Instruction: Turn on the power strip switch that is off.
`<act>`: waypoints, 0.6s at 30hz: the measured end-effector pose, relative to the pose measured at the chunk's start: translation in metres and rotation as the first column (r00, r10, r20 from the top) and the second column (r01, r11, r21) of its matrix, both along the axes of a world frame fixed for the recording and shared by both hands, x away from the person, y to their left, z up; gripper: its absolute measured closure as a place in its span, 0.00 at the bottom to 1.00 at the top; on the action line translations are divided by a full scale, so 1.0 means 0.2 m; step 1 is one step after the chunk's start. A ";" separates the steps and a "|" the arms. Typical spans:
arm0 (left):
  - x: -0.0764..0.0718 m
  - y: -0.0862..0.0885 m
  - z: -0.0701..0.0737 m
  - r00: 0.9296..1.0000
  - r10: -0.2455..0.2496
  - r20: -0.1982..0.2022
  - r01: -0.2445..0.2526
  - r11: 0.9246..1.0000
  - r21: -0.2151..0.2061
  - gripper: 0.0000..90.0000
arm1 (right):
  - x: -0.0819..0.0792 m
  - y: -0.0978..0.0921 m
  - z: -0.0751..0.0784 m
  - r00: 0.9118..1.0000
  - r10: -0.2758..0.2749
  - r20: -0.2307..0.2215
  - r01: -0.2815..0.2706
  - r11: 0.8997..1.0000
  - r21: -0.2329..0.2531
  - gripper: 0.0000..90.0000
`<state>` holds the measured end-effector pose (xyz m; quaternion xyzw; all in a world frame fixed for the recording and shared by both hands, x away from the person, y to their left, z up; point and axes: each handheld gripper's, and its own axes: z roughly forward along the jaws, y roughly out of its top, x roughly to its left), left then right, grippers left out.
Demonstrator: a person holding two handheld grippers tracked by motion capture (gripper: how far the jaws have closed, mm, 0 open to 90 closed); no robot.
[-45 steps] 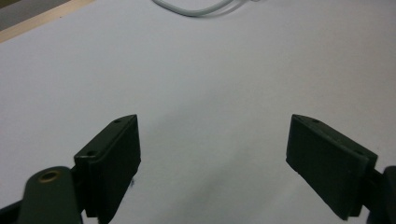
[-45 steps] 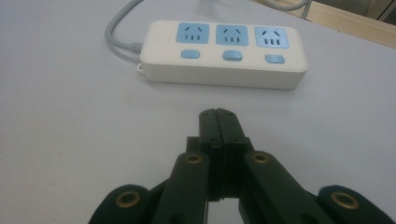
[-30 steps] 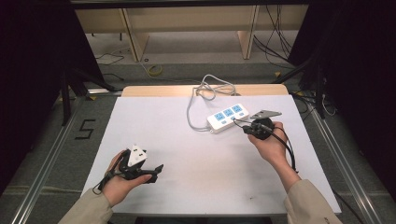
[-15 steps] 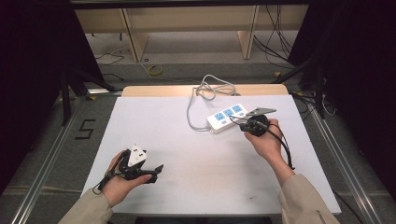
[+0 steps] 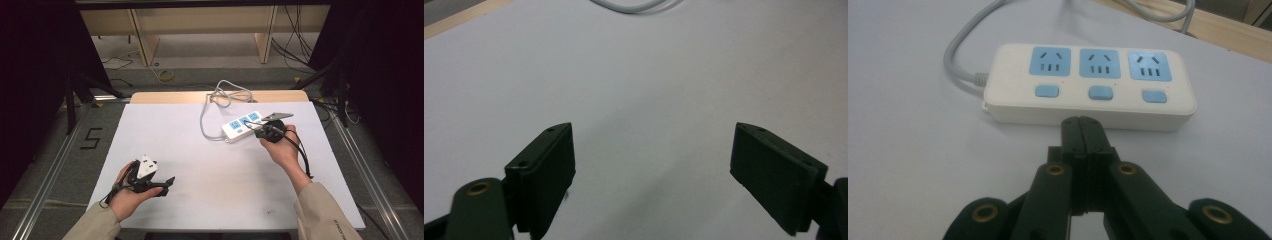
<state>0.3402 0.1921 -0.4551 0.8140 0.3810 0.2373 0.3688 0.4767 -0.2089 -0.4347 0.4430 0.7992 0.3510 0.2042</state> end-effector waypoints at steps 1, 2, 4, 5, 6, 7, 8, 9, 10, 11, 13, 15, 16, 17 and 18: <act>0.00 0.00 0.00 1.000 0.000 -0.001 0.000 1.000 0.000 0.20 | 0.01 0.00 0.00 1.000 -0.002 -0.005 0.002 1.000 0.000 1.00; 0.00 0.00 0.00 1.000 0.000 -0.001 0.000 1.000 0.000 0.20 | 0.01 0.00 0.00 1.000 -0.002 -0.005 0.002 1.000 0.000 1.00; 0.00 0.00 0.00 1.000 0.001 -0.002 -0.001 1.000 -0.001 0.20 | 0.02 0.01 0.00 1.000 -0.004 -0.006 0.004 1.000 -0.003 1.00; 0.00 0.00 0.00 1.000 0.001 -0.002 -0.001 1.000 -0.001 0.20 | 0.02 0.01 0.00 1.000 -0.004 -0.006 0.004 1.000 -0.003 1.00; 0.00 0.00 0.00 1.000 0.001 -0.002 -0.001 1.000 -0.001 0.20 | 0.03 0.01 0.00 1.000 -0.003 -0.008 0.003 1.000 -0.004 1.00; 0.00 0.00 0.00 1.000 0.001 -0.002 -0.001 1.000 -0.001 0.20 | 0.03 0.01 0.00 1.000 -0.002 -0.009 0.002 1.000 -0.005 1.00; 0.00 0.00 0.00 1.000 0.000 -0.001 0.000 1.000 -0.001 0.20 | 0.03 0.01 -0.01 1.000 -0.004 -0.010 0.004 1.000 -0.004 1.00; 0.00 0.00 0.00 1.000 -0.001 -0.001 0.001 1.000 0.000 0.20 | 0.04 0.01 -0.01 1.000 -0.004 -0.013 0.004 1.000 -0.006 1.00; 0.00 0.00 0.00 1.000 0.000 -0.001 0.000 1.000 -0.002 0.20 | 0.04 0.02 -0.01 1.000 -0.007 -0.016 0.007 1.000 -0.006 1.00; 0.00 0.00 0.00 1.000 0.000 -0.001 0.000 1.000 -0.002 0.20 | 0.05 0.02 -0.01 1.000 -0.006 -0.017 0.006 1.000 -0.006 1.00; 0.00 0.00 0.00 1.000 0.000 -0.001 0.000 1.000 -0.002 0.20 | 0.05 0.02 -0.01 1.000 -0.007 -0.018 0.007 1.000 -0.009 1.00; 0.00 0.00 0.00 1.000 -0.001 0.000 0.001 1.000 0.000 0.20 | 0.06 0.02 -0.01 1.000 -0.008 -0.019 0.008 1.000 -0.006 1.00; 0.00 0.00 0.00 1.000 -0.001 0.001 0.001 1.000 -0.001 0.20 | 0.07 0.02 -0.01 1.000 -0.007 -0.021 0.007 1.000 -0.011 1.00; 0.00 0.00 0.00 1.000 -0.001 0.001 0.001 1.000 -0.002 0.20 | 0.07 0.02 -0.01 1.000 -0.008 -0.023 0.008 1.000 -0.012 1.00; 0.00 0.00 0.00 1.000 -0.002 0.001 0.002 1.000 -0.002 0.20 | 0.07 0.02 -0.01 1.000 -0.008 -0.023 0.008 1.000 -0.012 1.00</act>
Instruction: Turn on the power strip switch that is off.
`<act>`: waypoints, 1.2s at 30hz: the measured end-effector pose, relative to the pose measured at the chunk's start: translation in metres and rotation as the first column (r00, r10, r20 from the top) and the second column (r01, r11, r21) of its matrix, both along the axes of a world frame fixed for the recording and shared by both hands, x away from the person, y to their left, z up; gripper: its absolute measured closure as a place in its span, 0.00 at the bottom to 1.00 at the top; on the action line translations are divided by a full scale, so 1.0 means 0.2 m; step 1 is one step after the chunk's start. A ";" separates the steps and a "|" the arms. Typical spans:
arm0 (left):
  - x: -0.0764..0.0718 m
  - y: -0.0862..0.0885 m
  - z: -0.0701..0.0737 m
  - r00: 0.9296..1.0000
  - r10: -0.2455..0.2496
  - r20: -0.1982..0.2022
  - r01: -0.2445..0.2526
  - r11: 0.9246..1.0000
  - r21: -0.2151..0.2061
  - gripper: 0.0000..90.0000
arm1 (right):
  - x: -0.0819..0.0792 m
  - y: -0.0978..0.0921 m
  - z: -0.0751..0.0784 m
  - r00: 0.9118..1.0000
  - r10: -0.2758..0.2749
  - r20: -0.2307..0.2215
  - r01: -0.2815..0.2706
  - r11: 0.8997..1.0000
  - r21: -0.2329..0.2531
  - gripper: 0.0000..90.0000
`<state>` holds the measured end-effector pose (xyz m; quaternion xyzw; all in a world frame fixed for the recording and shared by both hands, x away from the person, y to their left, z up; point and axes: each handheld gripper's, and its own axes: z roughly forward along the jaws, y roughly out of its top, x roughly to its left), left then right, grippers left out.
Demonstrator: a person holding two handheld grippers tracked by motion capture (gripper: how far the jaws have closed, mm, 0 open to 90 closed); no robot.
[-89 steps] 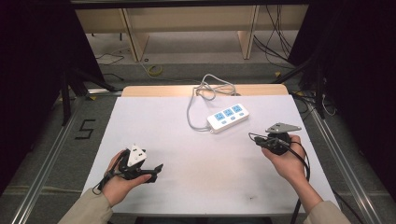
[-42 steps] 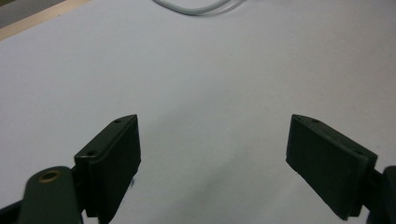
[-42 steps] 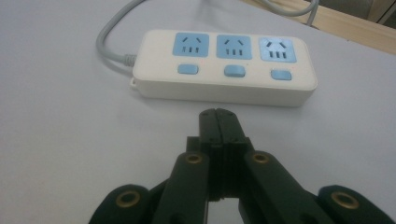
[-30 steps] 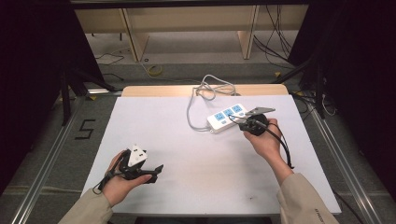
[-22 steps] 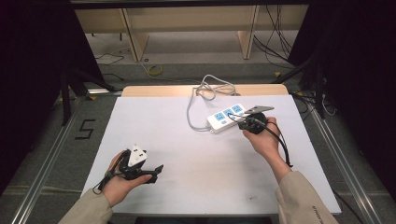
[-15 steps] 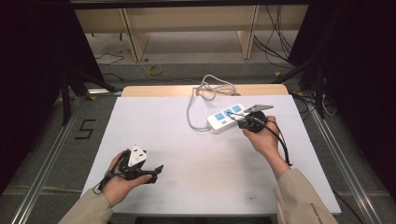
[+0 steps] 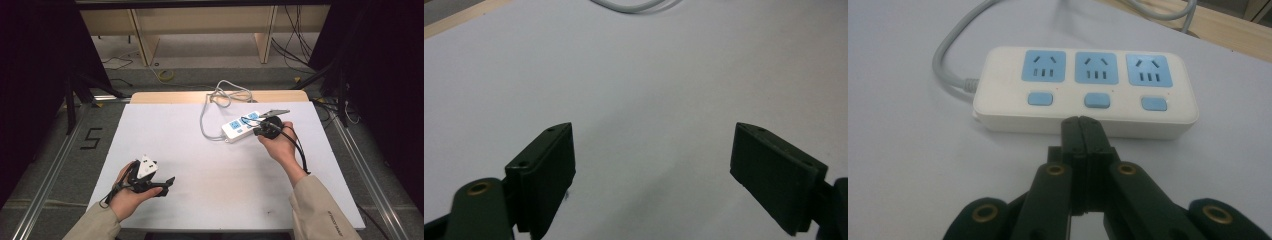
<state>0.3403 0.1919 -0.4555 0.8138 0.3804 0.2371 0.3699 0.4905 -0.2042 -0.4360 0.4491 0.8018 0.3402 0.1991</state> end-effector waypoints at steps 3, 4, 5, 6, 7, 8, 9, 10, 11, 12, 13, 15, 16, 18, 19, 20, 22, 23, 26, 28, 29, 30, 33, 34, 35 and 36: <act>0.00 0.00 0.00 1.000 0.000 -0.001 0.000 1.000 -0.001 0.20 | 0.02 0.01 0.00 1.000 -0.003 -0.007 0.003 1.000 -0.008 1.00; 0.00 0.00 0.00 1.000 -0.001 -0.001 0.001 1.000 0.000 0.20 | 0.02 0.01 0.00 1.000 -0.003 -0.007 0.003 1.000 -0.008 1.00; 0.00 0.00 0.00 1.000 -0.003 -0.001 0.003 1.000 0.000 0.20 | 0.02 0.01 0.00 1.000 -0.003 -0.007 0.003 1.000 -0.009 1.00; 0.00 0.00 0.00 1.000 -0.003 -0.001 0.003 1.000 0.000 0.20 | 0.03 0.01 0.01 1.000 -0.003 -0.008 0.003 1.000 -0.011 1.00; 0.00 0.00 0.00 1.000 -0.003 0.000 0.003 1.000 0.000 0.20 | 0.03 0.01 0.01 1.000 -0.004 -0.009 0.003 1.000 -0.012 1.00; 0.00 0.00 0.00 1.000 -0.003 0.001 0.003 1.000 -0.001 0.20 | 0.04 0.01 0.01 1.000 -0.003 -0.010 0.002 1.000 -0.015 1.00; 0.00 0.00 0.00 1.000 -0.004 0.000 0.004 1.000 0.000 0.20 | 0.04 0.01 0.01 1.000 -0.003 -0.010 0.002 1.000 -0.015 1.00; 0.00 0.00 0.00 1.000 -0.003 -0.002 0.003 1.000 -0.001 0.20 | 0.04 0.02 0.02 1.000 -0.002 -0.010 0.002 1.000 -0.015 1.00; 0.00 0.00 0.00 1.000 -0.003 -0.001 0.003 1.000 -0.001 0.20 | 0.05 0.02 0.02 1.000 -0.005 -0.012 0.005 1.000 -0.012 1.00; 0.00 0.00 0.00 1.000 -0.003 -0.002 0.003 1.000 -0.001 0.20 | 0.05 0.02 0.02 1.000 -0.005 -0.014 0.005 1.000 -0.012 1.00; 0.00 0.00 0.00 1.000 -0.003 -0.002 0.003 1.000 -0.001 0.20 | 0.06 0.02 0.01 1.000 -0.008 -0.014 0.008 1.000 -0.015 1.00; 0.00 0.00 0.00 1.000 -0.003 0.001 0.003 1.000 -0.002 0.20 | 0.06 0.02 0.01 1.000 -0.012 -0.020 0.012 1.000 -0.015 1.00; 0.00 0.00 0.00 1.000 -0.003 0.001 0.003 1.000 -0.001 0.20 | 0.07 0.02 0.01 1.000 -0.013 -0.022 0.013 1.000 -0.014 1.00; 0.00 0.00 0.00 1.000 -0.004 0.000 0.004 1.000 -0.002 0.20 | 0.08 0.02 0.00 1.000 -0.014 -0.023 0.013 1.000 -0.020 1.00; 0.00 0.00 0.00 1.000 -0.004 -0.001 0.004 1.000 -0.003 0.20 | 0.08 0.02 0.00 1.000 -0.015 -0.024 0.015 1.000 -0.019 1.00; 0.00 0.00 0.00 1.000 -0.004 -0.002 0.004 1.000 -0.001 0.20 | 0.08 0.02 0.00 1.000 -0.015 -0.024 0.015 1.000 -0.019 1.00; 0.00 0.00 0.00 1.000 -0.005 -0.002 0.005 1.000 0.000 0.20 | 0.09 0.02 0.00 1.000 -0.019 -0.025 0.018 1.000 -0.020 1.00; 0.00 0.00 0.00 1.000 -0.005 -0.001 0.005 1.000 0.000 0.20 | 0.09 0.02 0.00 1.000 -0.019 -0.025 0.018 1.000 -0.020 1.00; 0.00 0.00 0.00 1.000 -0.006 0.000 0.006 1.000 -0.002 0.20 | 0.11 0.02 0.00 0.999 -0.023 -0.026 0.023 1.000 -0.019 1.00; 0.00 0.00 0.00 1.000 -0.006 0.000 0.006 1.000 -0.002 0.20 | 0.12 0.02 0.00 0.999 -0.025 -0.026 0.025 0.999 -0.021 1.00; 0.00 0.00 0.00 1.000 -0.006 0.000 0.006 1.000 -0.002 0.20 | 0.12 0.02 0.00 0.999 -0.027 -0.028 0.026 0.999 -0.020 1.00; 0.00 0.00 -0.01 1.000 -0.005 0.000 0.005 1.000 -0.002 0.20 | 0.12 0.02 0.00 0.999 -0.031 -0.031 0.030 0.999 -0.020 1.00; 0.00 0.00 0.00 1.000 -0.006 -0.001 0.006 1.000 0.000 0.20 | 0.13 0.02 0.00 0.999 -0.030 -0.028 0.029 0.999 -0.023 1.00; 0.00 0.00 0.00 1.000 -0.006 0.001 0.006 1.000 -0.001 0.20 | 0.13 0.02 0.00 0.999 -0.031 -0.028 0.030 0.999 -0.024 1.00; 0.00 0.00 0.00 1.000 -0.006 0.001 0.006 1.000 -0.001 0.20 | 0.13 0.02 0.00 0.999 -0.033 -0.030 0.032 0.999 -0.023 1.00; 0.00 0.00 0.00 1.000 -0.007 -0.001 0.007 1.000 0.000 0.20 | 0.14 0.02 0.00 0.999 -0.035 -0.032 0.035 0.999 -0.024 1.00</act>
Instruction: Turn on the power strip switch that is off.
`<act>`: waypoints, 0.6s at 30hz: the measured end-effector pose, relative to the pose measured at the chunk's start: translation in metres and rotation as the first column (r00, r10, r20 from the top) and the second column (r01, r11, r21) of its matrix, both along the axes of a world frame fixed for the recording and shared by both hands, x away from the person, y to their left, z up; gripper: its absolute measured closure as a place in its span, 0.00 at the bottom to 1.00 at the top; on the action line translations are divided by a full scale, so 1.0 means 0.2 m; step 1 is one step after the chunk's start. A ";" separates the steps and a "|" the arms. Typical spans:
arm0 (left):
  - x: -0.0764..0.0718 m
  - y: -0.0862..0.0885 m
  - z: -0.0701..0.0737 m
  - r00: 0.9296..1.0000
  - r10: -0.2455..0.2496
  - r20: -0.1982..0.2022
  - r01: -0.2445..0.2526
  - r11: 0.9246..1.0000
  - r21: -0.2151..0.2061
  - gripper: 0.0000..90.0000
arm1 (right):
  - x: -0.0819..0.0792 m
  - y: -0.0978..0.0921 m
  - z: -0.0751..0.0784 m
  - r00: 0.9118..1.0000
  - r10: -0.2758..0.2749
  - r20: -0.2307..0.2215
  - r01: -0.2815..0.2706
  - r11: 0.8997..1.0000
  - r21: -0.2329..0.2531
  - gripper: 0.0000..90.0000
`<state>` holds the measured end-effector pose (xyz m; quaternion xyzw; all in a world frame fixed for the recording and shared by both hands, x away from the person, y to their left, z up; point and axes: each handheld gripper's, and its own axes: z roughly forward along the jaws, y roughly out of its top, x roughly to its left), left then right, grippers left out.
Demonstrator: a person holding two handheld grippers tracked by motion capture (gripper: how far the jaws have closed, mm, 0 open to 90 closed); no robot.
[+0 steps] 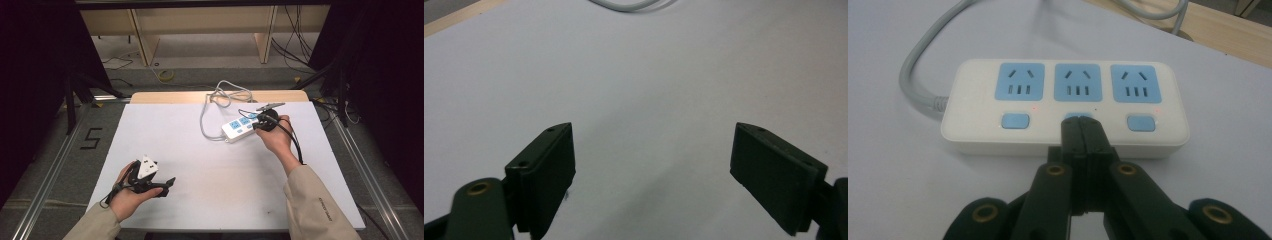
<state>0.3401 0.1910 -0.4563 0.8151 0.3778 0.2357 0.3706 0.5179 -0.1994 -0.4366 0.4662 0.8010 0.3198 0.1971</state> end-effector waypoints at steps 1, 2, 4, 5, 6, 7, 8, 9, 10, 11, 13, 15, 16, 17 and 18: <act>0.00 0.00 0.00 1.000 0.000 0.000 0.000 1.000 0.000 0.20 | 0.00 0.00 0.00 1.000 -0.002 0.001 0.002 1.000 -0.002 1.00; 0.00 0.00 0.00 1.000 0.000 0.000 0.000 1.000 0.000 0.20 | 0.00 0.00 0.00 1.000 -0.002 0.001 0.002 1.000 -0.002 1.00; 0.00 0.00 0.00 1.000 0.000 0.000 0.000 1.000 -0.001 0.20 | 0.01 0.00 -0.01 1.000 -0.004 -0.003 0.004 1.000 -0.002 1.00; 0.00 0.00 0.00 1.000 0.000 0.000 0.000 1.000 -0.001 0.20 | 0.01 0.00 -0.01 1.000 -0.005 -0.003 0.005 1.000 -0.002 1.00; 0.00 0.00 0.00 1.000 0.000 0.000 0.000 1.000 -0.001 0.20 | 0.01 0.00 -0.01 1.000 -0.007 -0.005 0.007 1.000 -0.001 1.00; 0.00 0.00 0.00 1.000 0.000 0.000 0.000 1.000 -0.002 0.20 | 0.01 0.00 -0.01 1.000 -0.007 -0.006 0.007 1.000 -0.001 1.00; 0.00 0.00 0.00 1.000 0.000 0.000 0.000 1.000 -0.002 0.20 | 0.02 -0.01 -0.02 1.000 -0.010 -0.004 0.010 1.000 -0.001 1.00; 0.00 0.00 0.00 1.000 -0.001 0.000 0.001 1.000 -0.002 0.20 | 0.02 -0.01 -0.02 1.000 -0.010 -0.004 0.010 1.000 -0.001 1.00; 0.00 0.00 0.00 1.000 -0.001 -0.001 0.001 1.000 -0.001 0.20 | 0.03 -0.01 -0.02 1.000 -0.013 -0.006 0.013 1.000 -0.001 1.00; 0.00 0.00 0.00 1.000 -0.002 -0.001 0.002 1.000 -0.001 0.20 | 0.03 -0.01 -0.02 1.000 -0.013 -0.006 0.013 1.000 -0.001 1.00; 0.00 0.00 0.00 1.000 -0.004 -0.003 0.004 1.000 0.001 0.20 | 0.03 -0.01 -0.03 1.000 -0.018 -0.007 0.018 1.000 0.000 1.00; 0.00 0.00 0.00 1.000 -0.005 -0.003 0.005 1.000 0.005 0.20 | 0.04 -0.01 -0.02 1.000 -0.019 -0.008 0.019 1.000 0.001 1.00; 0.00 0.00 0.00 1.000 -0.005 -0.003 0.005 1.000 0.005 0.20 | 0.04 -0.01 -0.02 1.000 -0.018 -0.005 0.018 1.000 -0.001 1.00; 0.00 0.00 0.00 1.000 -0.005 -0.003 0.005 1.000 0.005 0.20 | 0.04 -0.01 -0.02 1.000 -0.023 -0.003 0.023 1.000 0.001 1.00; 0.00 0.00 0.00 1.000 -0.002 -0.002 0.002 1.000 0.001 0.20 | 0.04 -0.01 -0.02 1.000 -0.021 -0.004 0.021 1.000 0.000 1.00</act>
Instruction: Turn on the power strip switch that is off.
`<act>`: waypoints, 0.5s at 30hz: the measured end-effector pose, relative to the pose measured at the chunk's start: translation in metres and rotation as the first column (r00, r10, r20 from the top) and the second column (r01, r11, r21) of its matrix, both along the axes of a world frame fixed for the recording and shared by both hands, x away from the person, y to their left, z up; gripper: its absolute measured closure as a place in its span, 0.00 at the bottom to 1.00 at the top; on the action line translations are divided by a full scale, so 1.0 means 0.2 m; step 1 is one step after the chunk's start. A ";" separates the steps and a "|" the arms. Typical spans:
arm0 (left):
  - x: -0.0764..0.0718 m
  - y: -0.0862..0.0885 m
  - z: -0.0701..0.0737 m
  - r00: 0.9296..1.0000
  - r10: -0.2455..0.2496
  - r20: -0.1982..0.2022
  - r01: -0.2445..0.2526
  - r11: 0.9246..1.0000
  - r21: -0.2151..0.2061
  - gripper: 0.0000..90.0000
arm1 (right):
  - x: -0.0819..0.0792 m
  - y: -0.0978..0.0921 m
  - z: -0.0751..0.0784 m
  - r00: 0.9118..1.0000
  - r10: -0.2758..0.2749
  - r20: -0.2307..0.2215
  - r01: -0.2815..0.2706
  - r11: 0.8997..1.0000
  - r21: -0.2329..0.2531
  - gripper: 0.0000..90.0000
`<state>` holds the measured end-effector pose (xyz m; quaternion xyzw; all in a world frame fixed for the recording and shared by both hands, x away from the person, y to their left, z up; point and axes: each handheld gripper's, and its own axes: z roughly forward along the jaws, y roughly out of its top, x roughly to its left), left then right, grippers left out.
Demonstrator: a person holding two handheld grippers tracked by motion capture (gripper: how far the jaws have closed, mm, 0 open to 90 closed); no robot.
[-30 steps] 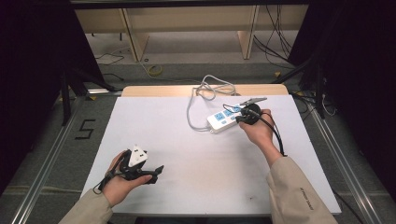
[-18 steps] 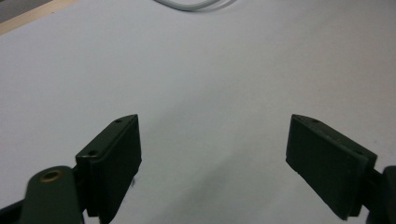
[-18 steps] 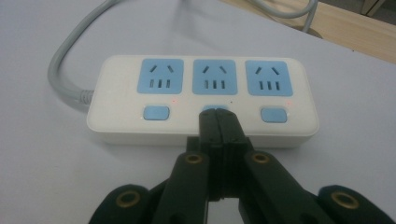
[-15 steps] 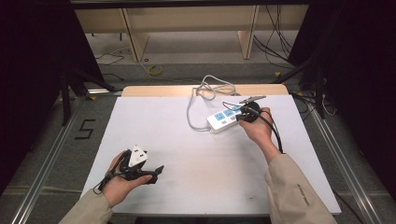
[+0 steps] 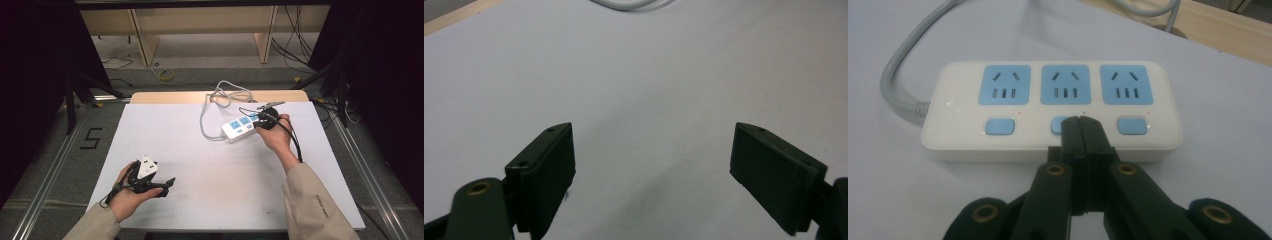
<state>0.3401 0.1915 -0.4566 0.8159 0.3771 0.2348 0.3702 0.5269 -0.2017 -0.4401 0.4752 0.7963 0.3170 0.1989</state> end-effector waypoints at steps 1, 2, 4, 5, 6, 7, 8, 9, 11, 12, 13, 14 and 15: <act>0.00 0.00 0.00 1.000 0.000 0.000 0.000 1.000 -0.001 0.20 | 0.00 0.00 0.00 1.000 0.000 0.000 0.000 1.000 0.000 1.00; 0.00 0.00 0.00 1.000 -0.003 -0.001 0.003 1.000 0.002 0.20 | 0.00 0.00 0.00 1.000 0.000 0.000 0.000 1.000 -0.001 1.00; 0.00 0.00 0.00 1.000 -0.001 -0.002 0.001 1.000 0.000 0.20 | 0.01 0.00 0.00 1.000 -0.001 -0.001 0.001 1.000 -0.003 1.00; 0.00 0.00 0.00 1.000 -0.002 -0.001 0.002 1.000 0.002 0.20 | 0.01 0.00 0.00 1.000 -0.003 -0.001 0.003 1.000 -0.004 1.00; 0.00 0.00 0.00 1.000 0.001 0.000 -0.001 1.000 -0.002 0.20 | 0.01 0.00 0.00 1.000 -0.003 0.001 0.003 1.000 -0.005 1.00; 0.00 0.00 0.00 1.000 0.001 0.000 -0.001 1.000 -0.002 0.20 | 0.02 0.00 0.00 1.000 -0.004 0.003 0.004 1.000 -0.003 1.00; 0.00 0.00 0.00 1.000 0.002 0.000 -0.002 1.000 -0.003 0.20 | 0.02 0.01 0.00 1.000 -0.004 0.002 0.004 1.000 -0.004 1.00; 0.00 0.00 0.00 1.000 0.002 0.000 -0.002 1.000 -0.003 0.20 | 0.02 0.01 0.00 1.000 -0.004 0.002 0.004 1.000 -0.004 1.00; 0.00 0.00 0.00 1.000 0.001 0.001 -0.001 1.000 -0.002 0.20 | 0.02 0.01 0.00 1.000 -0.004 0.000 0.004 1.000 -0.004 1.00; 0.00 0.00 0.00 1.000 0.001 0.001 -0.001 1.000 -0.002 0.20 | 0.03 0.01 0.00 1.000 -0.004 0.002 0.004 1.000 -0.005 1.00; 0.00 0.00 0.00 1.000 0.001 0.001 -0.001 1.000 -0.002 0.20 | 0.03 0.01 0.00 1.000 -0.006 0.002 0.006 1.000 -0.005 1.00; 0.00 0.00 0.00 1.000 0.001 0.000 -0.001 1.000 -0.002 0.20 | 0.03 0.01 0.00 1.000 -0.006 0.001 0.006 1.000 -0.006 1.00; 0.00 0.00 0.00 1.000 0.001 0.000 -0.001 1.000 -0.002 0.20 | 0.03 0.01 0.00 1.000 -0.006 0.001 0.006 1.000 -0.006 1.00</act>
